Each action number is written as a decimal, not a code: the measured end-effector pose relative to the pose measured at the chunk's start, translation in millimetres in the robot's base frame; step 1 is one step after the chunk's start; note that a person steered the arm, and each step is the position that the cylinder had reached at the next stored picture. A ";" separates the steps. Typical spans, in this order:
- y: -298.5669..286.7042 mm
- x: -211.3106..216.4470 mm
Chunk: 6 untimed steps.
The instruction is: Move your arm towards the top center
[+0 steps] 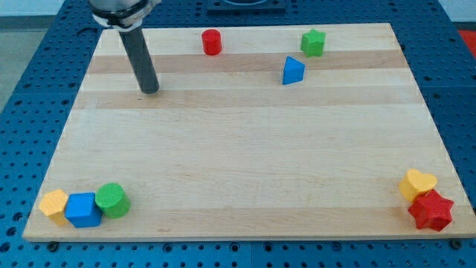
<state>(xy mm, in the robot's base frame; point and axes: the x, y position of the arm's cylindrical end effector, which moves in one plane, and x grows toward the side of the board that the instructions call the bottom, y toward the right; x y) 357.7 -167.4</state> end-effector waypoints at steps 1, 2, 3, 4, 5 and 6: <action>25.8 -10.7; 53.7 -19.8; 86.4 -31.7; 116.0 -39.2; 128.3 -45.7; 140.5 -78.2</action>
